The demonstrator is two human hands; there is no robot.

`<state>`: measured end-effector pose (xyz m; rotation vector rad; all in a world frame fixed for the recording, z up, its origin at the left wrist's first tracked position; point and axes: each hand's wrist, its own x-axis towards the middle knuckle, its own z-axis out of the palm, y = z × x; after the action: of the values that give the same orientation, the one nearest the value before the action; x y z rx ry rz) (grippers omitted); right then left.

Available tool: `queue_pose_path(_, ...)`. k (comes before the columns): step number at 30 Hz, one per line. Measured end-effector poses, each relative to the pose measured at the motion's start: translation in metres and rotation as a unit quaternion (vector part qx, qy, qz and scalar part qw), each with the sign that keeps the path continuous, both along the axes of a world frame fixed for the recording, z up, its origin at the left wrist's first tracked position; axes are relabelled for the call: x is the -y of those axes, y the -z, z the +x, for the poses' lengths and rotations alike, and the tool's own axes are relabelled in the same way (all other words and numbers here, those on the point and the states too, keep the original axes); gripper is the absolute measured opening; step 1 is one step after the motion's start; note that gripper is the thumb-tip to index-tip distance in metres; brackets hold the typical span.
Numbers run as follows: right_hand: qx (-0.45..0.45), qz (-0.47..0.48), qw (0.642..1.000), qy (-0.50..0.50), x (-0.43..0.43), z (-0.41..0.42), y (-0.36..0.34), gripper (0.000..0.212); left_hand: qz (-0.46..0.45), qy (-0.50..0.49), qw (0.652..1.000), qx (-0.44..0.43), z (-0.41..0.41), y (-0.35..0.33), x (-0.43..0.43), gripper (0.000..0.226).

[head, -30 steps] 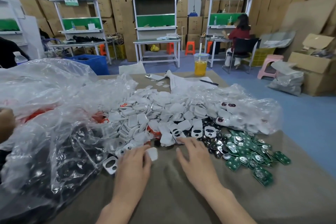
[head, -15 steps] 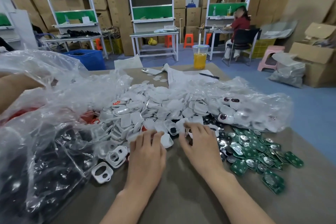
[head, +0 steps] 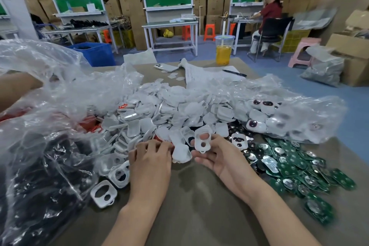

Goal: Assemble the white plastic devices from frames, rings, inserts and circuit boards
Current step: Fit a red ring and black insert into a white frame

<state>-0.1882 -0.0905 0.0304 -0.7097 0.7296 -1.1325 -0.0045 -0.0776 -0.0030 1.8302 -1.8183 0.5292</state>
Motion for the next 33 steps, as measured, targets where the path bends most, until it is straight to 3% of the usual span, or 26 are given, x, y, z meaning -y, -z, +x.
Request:
queue_pose_path(10, -0.067, -0.049, 0.996, -0.026, 0.001, 0.003, 0.006, 0.012, 0.002, 0.002, 1.000, 0.004, 0.002, -0.003, 0.003, 0.008)
queue_pose_path(16, -0.106, -0.082, 0.991, -0.009, 0.001, 0.003, 0.010, 0.018, 0.006, 0.013, 1.000, 0.014, 0.001, -0.006, 0.000, 0.011)
queue_pose_path(20, -0.100, -0.081, 0.992, 0.002, 0.004, 0.001, 0.013, 0.020, -0.012, 0.071, 0.993, -0.095, 0.001, -0.010, -0.002, 0.006)
queue_pose_path(22, -0.092, -0.082, 0.992, 0.002, 0.005, 0.002, 0.014, 0.019, -0.011, 0.136, 0.962, -0.235, 0.000, -0.016, -0.004, 0.003)
queue_pose_path(26, -0.073, -0.076, 0.994, 0.004, 0.006, 0.002, 0.013, 0.018, 0.056, 0.207, 0.845, -0.489, -0.011, -0.024, -0.007, 0.021)
queue_pose_path(28, -0.056, -0.077, 0.995, 0.000, 0.006, 0.002, 0.012, 0.020, 0.099, 0.223, 0.809, -0.534, -0.015, -0.024, -0.008, 0.023)
queue_pose_path(30, -0.039, -0.075, 0.996, -0.005, 0.005, 0.003, 0.010, 0.007, 0.126, 0.237, 0.791, -0.550, -0.017, -0.023, -0.008, 0.025)
queue_pose_path(33, -0.053, -0.088, 0.995, -0.012, 0.003, 0.005, 0.009, 0.020, 0.133, 0.251, 0.771, -0.571, -0.020, -0.024, -0.008, 0.027)
